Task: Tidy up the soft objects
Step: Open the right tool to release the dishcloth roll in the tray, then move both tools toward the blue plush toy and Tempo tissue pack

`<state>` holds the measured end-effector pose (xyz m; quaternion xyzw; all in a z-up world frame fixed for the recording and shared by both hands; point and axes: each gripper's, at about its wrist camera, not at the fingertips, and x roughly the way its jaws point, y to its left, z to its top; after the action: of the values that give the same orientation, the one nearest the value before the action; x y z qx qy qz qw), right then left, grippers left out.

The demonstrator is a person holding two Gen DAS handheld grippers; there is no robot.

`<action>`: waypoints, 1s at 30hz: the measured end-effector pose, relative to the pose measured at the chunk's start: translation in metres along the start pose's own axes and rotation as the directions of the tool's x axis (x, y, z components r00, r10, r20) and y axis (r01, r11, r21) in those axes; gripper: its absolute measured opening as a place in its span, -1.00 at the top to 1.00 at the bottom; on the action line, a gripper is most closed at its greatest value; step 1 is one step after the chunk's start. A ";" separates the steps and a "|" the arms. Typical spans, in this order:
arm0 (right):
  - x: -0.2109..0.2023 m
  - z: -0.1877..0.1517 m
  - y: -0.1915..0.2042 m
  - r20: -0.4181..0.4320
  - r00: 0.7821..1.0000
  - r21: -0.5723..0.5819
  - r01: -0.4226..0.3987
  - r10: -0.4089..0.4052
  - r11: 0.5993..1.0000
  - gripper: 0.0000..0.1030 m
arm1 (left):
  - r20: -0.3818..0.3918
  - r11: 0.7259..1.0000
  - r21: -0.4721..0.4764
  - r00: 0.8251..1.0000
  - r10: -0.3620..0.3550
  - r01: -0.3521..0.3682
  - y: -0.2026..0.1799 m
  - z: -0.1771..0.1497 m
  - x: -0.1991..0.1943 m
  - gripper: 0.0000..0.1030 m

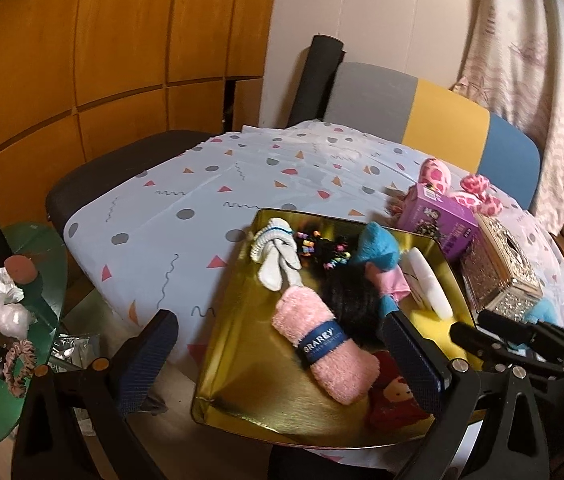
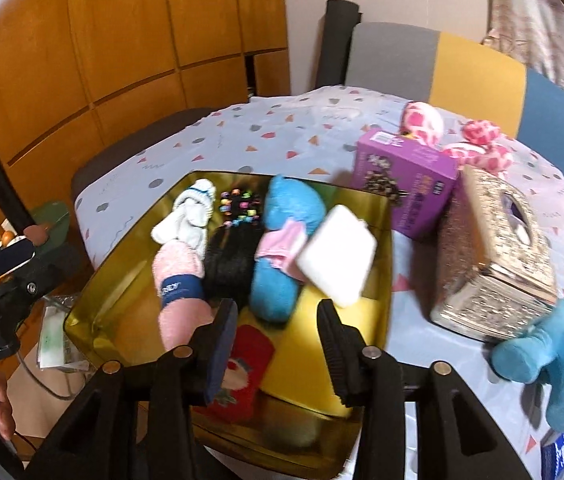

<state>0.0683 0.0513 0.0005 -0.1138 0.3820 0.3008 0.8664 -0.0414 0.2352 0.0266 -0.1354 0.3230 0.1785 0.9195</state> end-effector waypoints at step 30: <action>-0.124 -0.073 -0.253 0.005 0.892 0.447 0.403 -0.453 0.798 0.12 | -0.080 0.955 0.247 0.985 -0.151 0.167 -0.103 -0.015 0.005 -0.99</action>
<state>0.1131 -0.2349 0.0330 0.0158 0.3547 0.0101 0.9348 -0.0036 0.1383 0.0257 -0.0479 0.3584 0.0571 0.9306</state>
